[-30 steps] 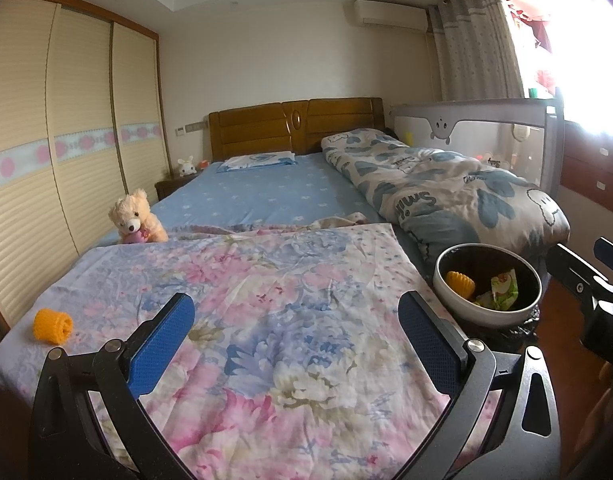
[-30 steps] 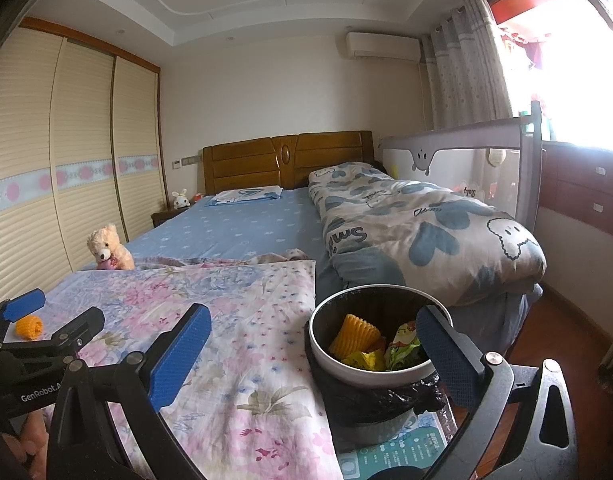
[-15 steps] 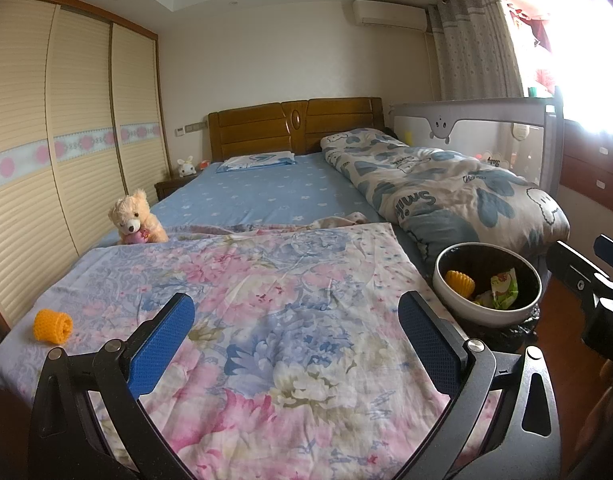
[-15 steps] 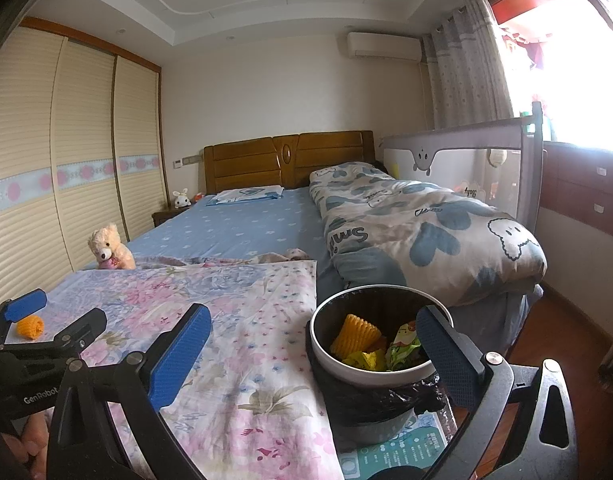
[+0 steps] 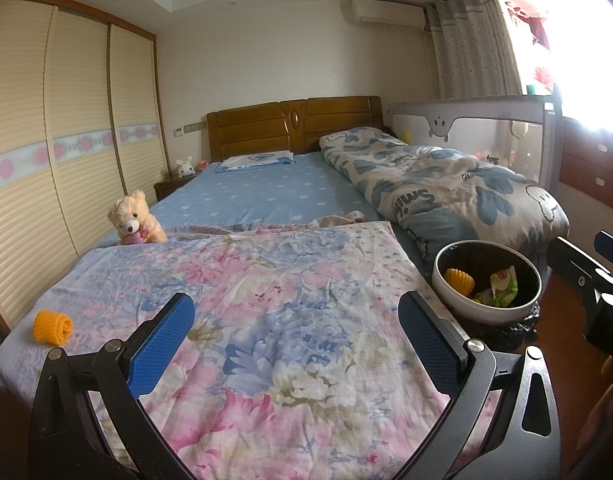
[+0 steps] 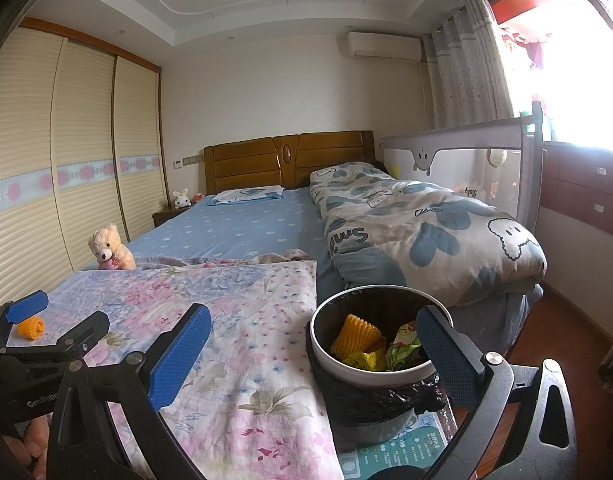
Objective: Collect trash
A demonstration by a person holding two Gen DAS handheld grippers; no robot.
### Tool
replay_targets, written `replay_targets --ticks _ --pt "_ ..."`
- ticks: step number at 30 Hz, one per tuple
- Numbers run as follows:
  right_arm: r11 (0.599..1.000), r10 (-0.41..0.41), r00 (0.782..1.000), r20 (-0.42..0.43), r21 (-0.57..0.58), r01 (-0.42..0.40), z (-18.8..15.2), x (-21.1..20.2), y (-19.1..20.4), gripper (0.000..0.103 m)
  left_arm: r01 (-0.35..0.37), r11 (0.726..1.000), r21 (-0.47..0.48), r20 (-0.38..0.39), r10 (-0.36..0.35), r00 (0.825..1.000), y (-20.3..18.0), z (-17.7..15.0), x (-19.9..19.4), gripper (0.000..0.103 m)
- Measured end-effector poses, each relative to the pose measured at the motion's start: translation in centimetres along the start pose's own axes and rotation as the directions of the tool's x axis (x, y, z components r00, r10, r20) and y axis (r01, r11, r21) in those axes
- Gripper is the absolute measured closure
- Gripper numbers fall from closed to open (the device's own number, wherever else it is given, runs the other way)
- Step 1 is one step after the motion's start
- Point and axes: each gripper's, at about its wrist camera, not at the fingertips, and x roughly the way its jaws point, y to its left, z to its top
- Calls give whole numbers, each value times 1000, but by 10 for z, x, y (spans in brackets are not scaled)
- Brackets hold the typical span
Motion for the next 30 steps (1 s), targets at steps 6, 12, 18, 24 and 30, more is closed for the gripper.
replay_targets --ticks 6,12,18,24,30 --pt "1000 1 1000 -3 2 -1 -1 0 2 0 2 1000 2 -2 -2 1000 0 0 -1 0" --pt "1000 2 1000 -4 2 -2 -1 0 2 0 2 1000 2 -3 -2 1000 -1 0 0 0" --pt "1000 2 1000 -6 2 -2 -2 0 2 0 2 1000 2 -3 -2 1000 -1 0 1 0" --pt "1000 6 1000 -15 1 -6 -7 1 7 0 2 1000 2 -2 -2 1000 -1 0 2 0" --pt "1000 13 1000 -29 6 -13 -9 2 10 0 4 1000 1 -12 -4 1000 -1 -1 3 0"
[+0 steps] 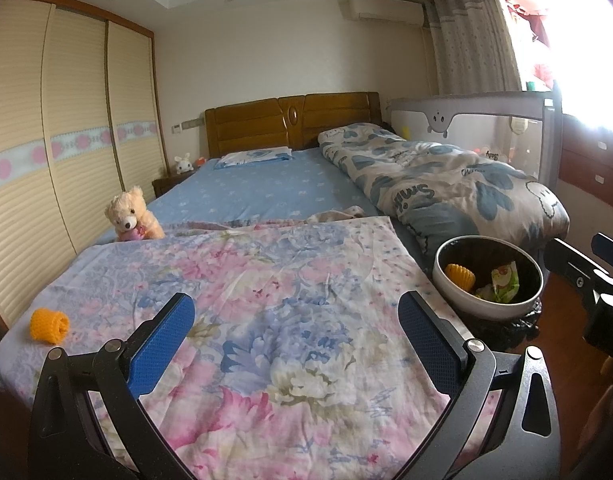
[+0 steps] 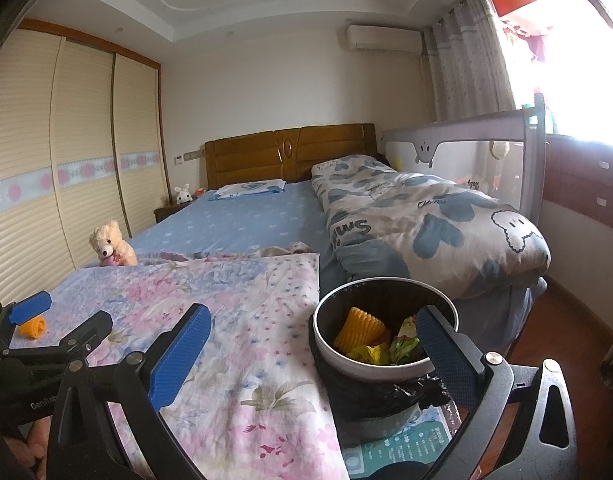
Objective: Collect trash
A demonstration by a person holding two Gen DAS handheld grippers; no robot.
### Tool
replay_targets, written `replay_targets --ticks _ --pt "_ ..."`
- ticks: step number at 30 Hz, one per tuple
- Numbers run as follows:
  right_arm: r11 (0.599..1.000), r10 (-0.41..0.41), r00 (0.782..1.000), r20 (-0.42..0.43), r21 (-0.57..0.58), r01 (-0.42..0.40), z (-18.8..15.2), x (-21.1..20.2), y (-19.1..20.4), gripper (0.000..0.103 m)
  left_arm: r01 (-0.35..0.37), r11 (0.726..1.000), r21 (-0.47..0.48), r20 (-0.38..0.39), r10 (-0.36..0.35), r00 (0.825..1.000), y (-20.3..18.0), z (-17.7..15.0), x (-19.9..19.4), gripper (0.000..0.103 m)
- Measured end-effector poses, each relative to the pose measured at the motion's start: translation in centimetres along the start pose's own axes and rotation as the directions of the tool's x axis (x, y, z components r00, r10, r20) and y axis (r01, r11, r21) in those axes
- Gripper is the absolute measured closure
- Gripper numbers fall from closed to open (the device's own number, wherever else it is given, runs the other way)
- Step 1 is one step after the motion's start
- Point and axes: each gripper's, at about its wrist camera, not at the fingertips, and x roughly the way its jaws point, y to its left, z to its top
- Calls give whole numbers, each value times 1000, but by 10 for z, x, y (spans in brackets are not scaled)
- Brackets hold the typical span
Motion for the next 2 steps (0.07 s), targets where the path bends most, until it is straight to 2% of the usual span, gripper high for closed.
replay_targets --ticks 2 --pt "1000 4 1000 -6 2 -4 1 2 -1 0 3 1000 -3 -6 -3 1000 0 -3 0 0"
